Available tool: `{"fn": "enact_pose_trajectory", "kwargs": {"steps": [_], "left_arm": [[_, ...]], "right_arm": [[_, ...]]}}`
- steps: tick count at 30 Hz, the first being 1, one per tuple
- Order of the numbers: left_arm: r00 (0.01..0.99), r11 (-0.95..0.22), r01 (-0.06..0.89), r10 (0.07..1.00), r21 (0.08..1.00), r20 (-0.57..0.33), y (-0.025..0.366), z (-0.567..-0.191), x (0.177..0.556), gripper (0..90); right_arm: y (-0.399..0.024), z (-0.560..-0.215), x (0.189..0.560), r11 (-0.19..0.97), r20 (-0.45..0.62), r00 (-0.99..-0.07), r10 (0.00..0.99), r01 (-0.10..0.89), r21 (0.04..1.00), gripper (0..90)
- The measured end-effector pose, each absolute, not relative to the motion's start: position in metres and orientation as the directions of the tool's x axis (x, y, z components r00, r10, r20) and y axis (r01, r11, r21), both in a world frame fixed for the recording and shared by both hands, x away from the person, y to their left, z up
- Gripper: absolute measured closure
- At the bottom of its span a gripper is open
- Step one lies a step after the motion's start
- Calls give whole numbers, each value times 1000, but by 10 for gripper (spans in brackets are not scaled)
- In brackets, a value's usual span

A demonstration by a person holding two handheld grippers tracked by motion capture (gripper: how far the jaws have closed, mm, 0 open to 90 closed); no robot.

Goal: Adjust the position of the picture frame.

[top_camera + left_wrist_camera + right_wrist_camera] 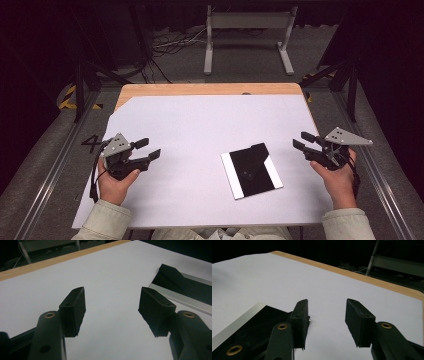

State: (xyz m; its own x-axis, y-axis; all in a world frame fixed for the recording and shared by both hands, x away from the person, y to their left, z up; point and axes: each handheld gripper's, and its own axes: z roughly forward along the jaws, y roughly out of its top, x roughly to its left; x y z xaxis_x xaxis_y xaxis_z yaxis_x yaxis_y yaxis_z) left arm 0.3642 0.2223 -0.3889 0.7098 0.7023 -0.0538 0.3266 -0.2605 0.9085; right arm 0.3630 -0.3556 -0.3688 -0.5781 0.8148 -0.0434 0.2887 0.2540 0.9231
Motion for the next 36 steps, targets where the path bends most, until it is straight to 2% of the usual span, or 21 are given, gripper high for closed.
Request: {"fn": "enact_pose_trajectory", "kwargs": {"steps": [9, 18, 28, 36], "left_arm": [[705, -268, 334, 707, 904, -51, 220, -389, 364, 393], [700, -292, 335, 714, 896, -29, 216, -389, 363, 397], [695, -308, 344, 719, 887, -20, 215, -389, 364, 404], [696, -315, 359, 717, 879, -28, 212, -391, 365, 405]], "right_arm": [[-340, -361, 358, 318, -81, -620, 781, 283, 905, 722], [-327, -361, 361, 374, -70, -635, 769, 359, 855, 898], [-313, -375, 371, 417, -47, -629, 776, 455, 787, 900], [-306, -391, 384, 429, 11, -619, 786, 558, 711, 900]]}}
